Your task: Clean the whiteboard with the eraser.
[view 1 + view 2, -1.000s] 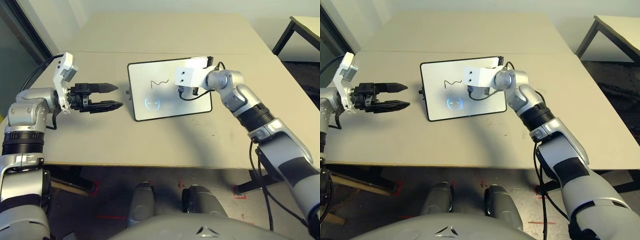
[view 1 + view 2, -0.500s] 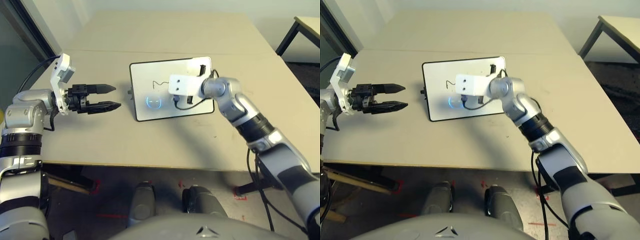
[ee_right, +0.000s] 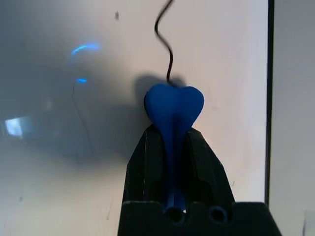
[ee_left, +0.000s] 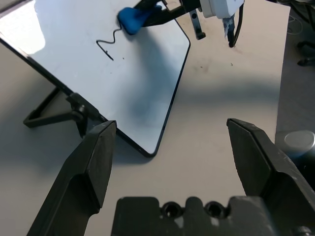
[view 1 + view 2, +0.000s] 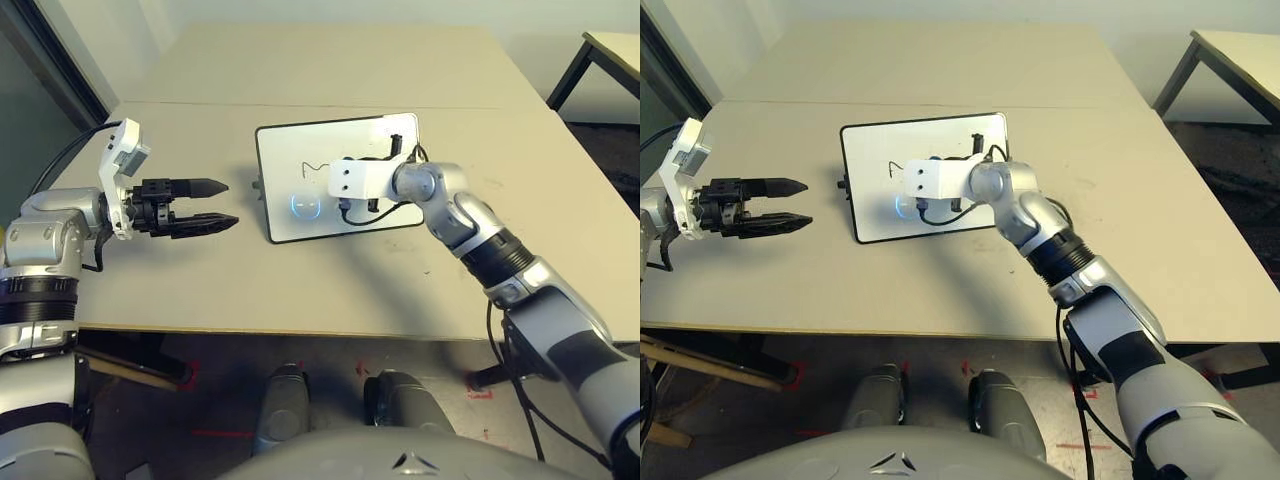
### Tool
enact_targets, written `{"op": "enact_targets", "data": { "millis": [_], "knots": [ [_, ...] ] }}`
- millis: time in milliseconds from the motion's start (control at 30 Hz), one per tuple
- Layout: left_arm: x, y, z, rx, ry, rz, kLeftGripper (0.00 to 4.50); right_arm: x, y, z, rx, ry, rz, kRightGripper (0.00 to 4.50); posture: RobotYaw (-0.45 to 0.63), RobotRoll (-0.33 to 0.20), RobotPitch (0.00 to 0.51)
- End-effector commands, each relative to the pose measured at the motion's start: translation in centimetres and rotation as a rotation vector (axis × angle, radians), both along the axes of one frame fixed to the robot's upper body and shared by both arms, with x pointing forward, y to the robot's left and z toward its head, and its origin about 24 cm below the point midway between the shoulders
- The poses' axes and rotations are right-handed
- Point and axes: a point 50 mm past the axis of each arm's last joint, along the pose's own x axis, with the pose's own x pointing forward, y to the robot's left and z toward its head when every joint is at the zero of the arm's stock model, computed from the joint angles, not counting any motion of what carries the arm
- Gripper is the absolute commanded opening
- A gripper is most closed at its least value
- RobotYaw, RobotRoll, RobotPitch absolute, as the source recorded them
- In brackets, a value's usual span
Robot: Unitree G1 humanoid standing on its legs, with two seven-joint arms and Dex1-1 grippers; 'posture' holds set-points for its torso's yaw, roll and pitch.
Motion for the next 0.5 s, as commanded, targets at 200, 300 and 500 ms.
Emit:
{"op": "enact_targets", "data": {
  "millis": [200, 300, 500],
  "knots": [
    [-0.2, 0.0, 0.7, 0.002, -0.024, 0.006, 4.50, -0.2, 2.6, -0.1, -0.030, -0.015, 0.076, 0.34, 0.29, 0.000, 0.029],
    [-0.1, 0.0, 0.7, 0.002, -0.026, 0.006, 4.50, -0.2, 2.9, 0.0, -0.029, -0.019, 0.087, 0.34, 0.30, 0.000, 0.030],
    [0.0, -0.1, 0.8, 0.002, -0.029, 0.005, 4.50, 0.2, 1.6, 0.2, -0.032, -0.015, 0.054, 0.34, 0.29, 0.000, 0.032]
  ]
}}
